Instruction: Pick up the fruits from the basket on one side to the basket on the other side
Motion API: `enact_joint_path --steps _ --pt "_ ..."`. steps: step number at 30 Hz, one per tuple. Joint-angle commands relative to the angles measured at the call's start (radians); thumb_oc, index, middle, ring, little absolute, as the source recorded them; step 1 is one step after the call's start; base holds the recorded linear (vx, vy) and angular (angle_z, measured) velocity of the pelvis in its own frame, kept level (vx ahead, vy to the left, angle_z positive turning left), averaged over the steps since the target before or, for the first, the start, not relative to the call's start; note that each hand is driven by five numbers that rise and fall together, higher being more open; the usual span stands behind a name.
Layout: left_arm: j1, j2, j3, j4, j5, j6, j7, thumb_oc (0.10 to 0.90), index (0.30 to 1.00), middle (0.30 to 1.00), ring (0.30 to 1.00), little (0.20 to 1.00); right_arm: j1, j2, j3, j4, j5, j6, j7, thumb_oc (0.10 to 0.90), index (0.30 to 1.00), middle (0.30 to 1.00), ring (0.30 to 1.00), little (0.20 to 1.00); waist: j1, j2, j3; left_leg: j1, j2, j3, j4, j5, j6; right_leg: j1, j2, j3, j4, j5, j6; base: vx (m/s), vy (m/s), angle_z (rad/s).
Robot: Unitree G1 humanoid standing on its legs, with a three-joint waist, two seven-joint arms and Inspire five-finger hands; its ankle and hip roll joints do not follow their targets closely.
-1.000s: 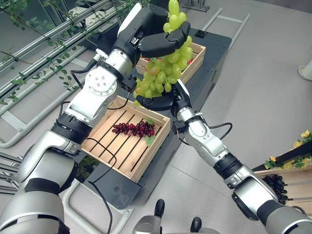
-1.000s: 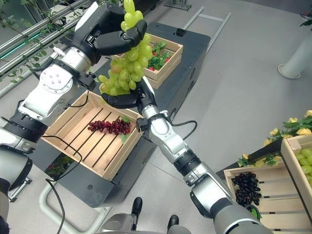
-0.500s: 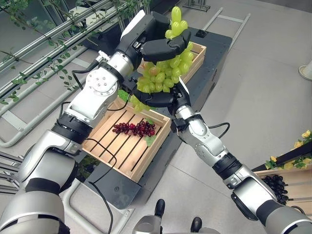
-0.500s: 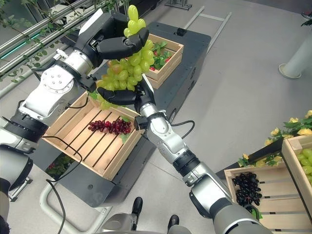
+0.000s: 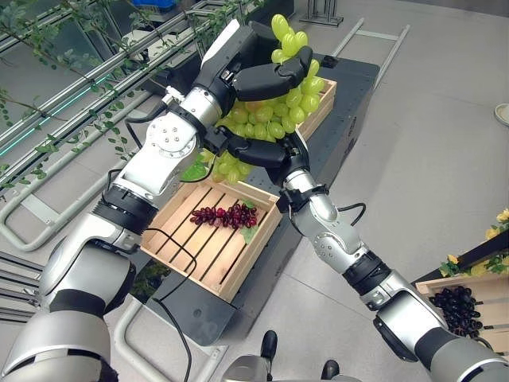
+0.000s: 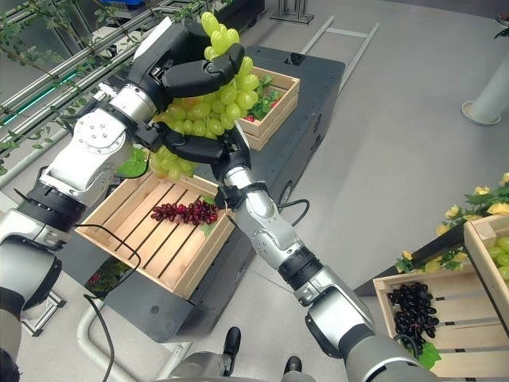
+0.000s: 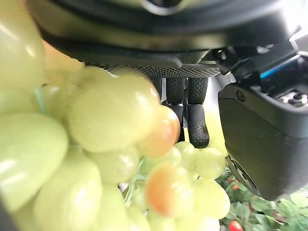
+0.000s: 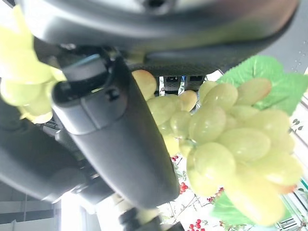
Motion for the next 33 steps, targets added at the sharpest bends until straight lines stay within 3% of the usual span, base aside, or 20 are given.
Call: enact_joint_path --steps 1,8,9,10,11,21,33 --pt "-0.095 -0.051 0.046 0.167 -0.023 -0.066 0.044 0.4 0.3 0.3 0.3 0.3 -0.052 0.129 -0.056 -0.066 0.016 -0.216 0.099 0.4 0.3 0.3 0.3 0.3 0.014 -0.017 -0.216 0.026 -0.002 -0.022 -0.003 -0.077 -0.021 -0.005 -0.049 -0.017 0.002 0.038 -0.037 0.0 0.0 0.0" --pt "-0.096 -0.047 0.064 0.195 -0.03 -0.076 0.107 0.4 0.3 0.3 0.3 0.3 -0.052 0.124 -0.056 -0.054 0.0 -0.204 0.065 0.4 0.3 0.3 0.3 0.3 0.011 -0.023 -0.214 0.027 0.0 -0.018 -0.003 -0.079 -0.022 -0.005 -0.048 -0.015 0.002 0.036 -0.039 0.0 0.0 0.0" --pt "-0.093 -0.047 0.074 0.202 -0.041 -0.074 0.125 0.701 0.752 0.752 0.752 0.752 -0.049 0.122 -0.058 -0.05 0.0 -0.2 0.059 0.4 0.3 0.3 0.3 0.3 0.01 -0.024 -0.214 0.028 0.001 -0.017 -0.003 -0.078 -0.022 -0.005 -0.049 -0.014 0.002 0.037 -0.039 0.0 0.0 0.0" --pt "-0.091 -0.048 0.077 0.205 -0.044 -0.073 0.131 0.701 0.752 0.752 0.752 0.752 -0.047 0.121 -0.059 -0.05 0.0 -0.198 0.057 0.4 0.3 0.3 0.3 0.3 0.01 -0.024 -0.214 0.028 0.001 -0.016 -0.003 -0.078 -0.022 -0.005 -0.049 -0.014 0.002 0.037 -0.039 0.0 0.0 0.0" --pt "-0.078 -0.056 0.09 0.206 -0.038 -0.078 0.15 0.8 0.9 0.9 0.9 0.9 -0.04 0.12 -0.061 -0.05 -0.005 -0.191 0.048 0.4 0.3 0.3 0.3 0.3 0.007 -0.026 -0.213 0.029 0.002 -0.013 -0.003 -0.079 -0.022 -0.005 -0.049 -0.013 0.002 0.037 -0.039 0.0 0.0 0.0" --pt "-0.021 -0.06 0.125 0.241 0.043 -0.068 0.199 0.8 0.9 0.9 0.9 0.9 0.026 0.081 -0.065 -0.056 -0.04 -0.162 0.017 0.4 0.3 0.3 0.3 0.3 -0.018 -0.032 -0.207 0.033 0.006 0.009 -0.003 -0.086 -0.021 -0.013 -0.046 0.012 0.002 0.039 -0.039 0.01 0.015 -0.01" --pt "0.114 -0.042 0.189 0.329 0.083 -0.109 0.193 0.8 0.9 0.9 0.9 0.9 0.18 -0.086 -0.126 -0.107 -0.152 -0.119 -0.014 0.4 0.3 0.3 0.3 0.3 -0.092 -0.049 -0.198 0.042 0.021 0.084 -0.003 -0.099 -0.02 -0.04 -0.042 0.08 0.002 0.049 -0.03 0.01 0.042 -0.11"
